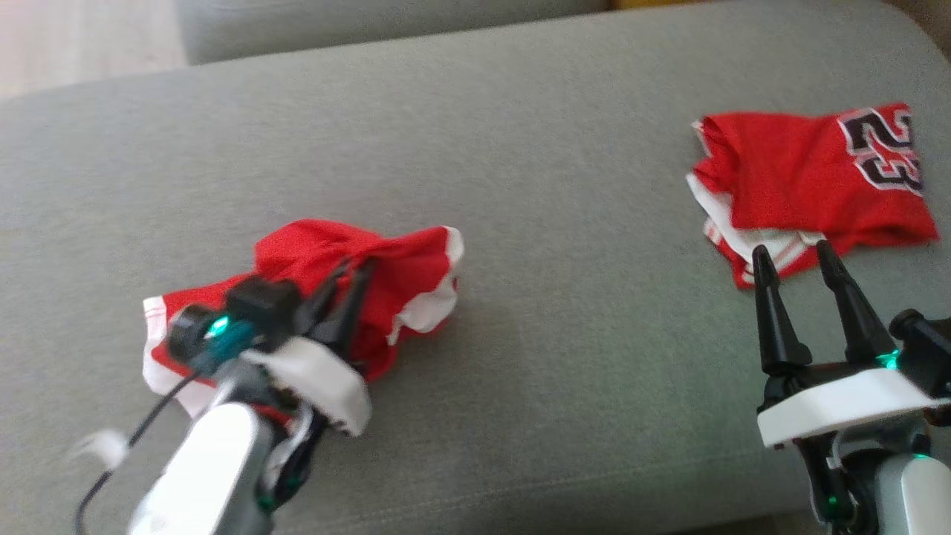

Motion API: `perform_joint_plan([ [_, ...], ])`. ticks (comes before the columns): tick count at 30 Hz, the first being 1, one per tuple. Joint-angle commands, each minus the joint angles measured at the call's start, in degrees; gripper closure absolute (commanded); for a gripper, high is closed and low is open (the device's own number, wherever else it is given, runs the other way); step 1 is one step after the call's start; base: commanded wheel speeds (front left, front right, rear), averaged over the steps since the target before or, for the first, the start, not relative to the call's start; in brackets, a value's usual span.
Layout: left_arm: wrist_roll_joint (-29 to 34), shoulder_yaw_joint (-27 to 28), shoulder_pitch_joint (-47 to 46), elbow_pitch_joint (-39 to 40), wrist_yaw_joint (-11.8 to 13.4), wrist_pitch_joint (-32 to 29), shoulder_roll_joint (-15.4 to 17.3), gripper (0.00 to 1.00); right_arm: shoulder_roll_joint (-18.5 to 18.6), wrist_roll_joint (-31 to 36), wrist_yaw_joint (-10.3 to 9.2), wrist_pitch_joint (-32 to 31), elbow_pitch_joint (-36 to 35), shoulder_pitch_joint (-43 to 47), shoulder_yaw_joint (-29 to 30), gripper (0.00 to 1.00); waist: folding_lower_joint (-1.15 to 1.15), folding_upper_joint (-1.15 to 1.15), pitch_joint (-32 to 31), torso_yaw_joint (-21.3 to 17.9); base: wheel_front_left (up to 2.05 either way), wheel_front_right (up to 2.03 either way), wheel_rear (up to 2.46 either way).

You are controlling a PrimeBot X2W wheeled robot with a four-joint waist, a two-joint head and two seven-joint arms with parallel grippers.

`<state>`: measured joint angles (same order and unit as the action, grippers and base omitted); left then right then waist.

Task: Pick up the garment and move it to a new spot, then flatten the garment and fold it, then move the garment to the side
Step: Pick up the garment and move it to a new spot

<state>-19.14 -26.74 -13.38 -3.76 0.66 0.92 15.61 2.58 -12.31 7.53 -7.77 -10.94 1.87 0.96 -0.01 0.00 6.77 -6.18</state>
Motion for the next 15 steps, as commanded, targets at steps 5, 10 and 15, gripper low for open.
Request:
perform_joint_plan([
  [5, 1.7, -1.7, -9.3, -5.4, -2.5, 0.4, -2.5, 1.00, 0.3, -1.4, -0.04, 1.9, -1.4, -3.3, -2.3, 0.00, 0.01, 0.00, 6.3, -5.2, 0.00, 0.00, 0.00],
  [10, 2.3, -3.0, -13.6, -13.5, -3.7, 1.4, -3.9, 0.00, 0.3, -2.1, -0.04, 3.2, -0.5, -4.6, -2.7, 0.00, 0.01, 0.00, 9.4, -6.6, 0.00, 0.00, 0.00],
  [15, 1.2, -3.3, -14.9, -16.4, -4.7, 5.0, -5.6, 0.00, 0.3, -2.1, -0.04, 4.0, 0.7, -5.6, -3.1, 0.00, 0.01, 0.00, 10.0, -6.3, 0.00, 0.00, 0.00],
])
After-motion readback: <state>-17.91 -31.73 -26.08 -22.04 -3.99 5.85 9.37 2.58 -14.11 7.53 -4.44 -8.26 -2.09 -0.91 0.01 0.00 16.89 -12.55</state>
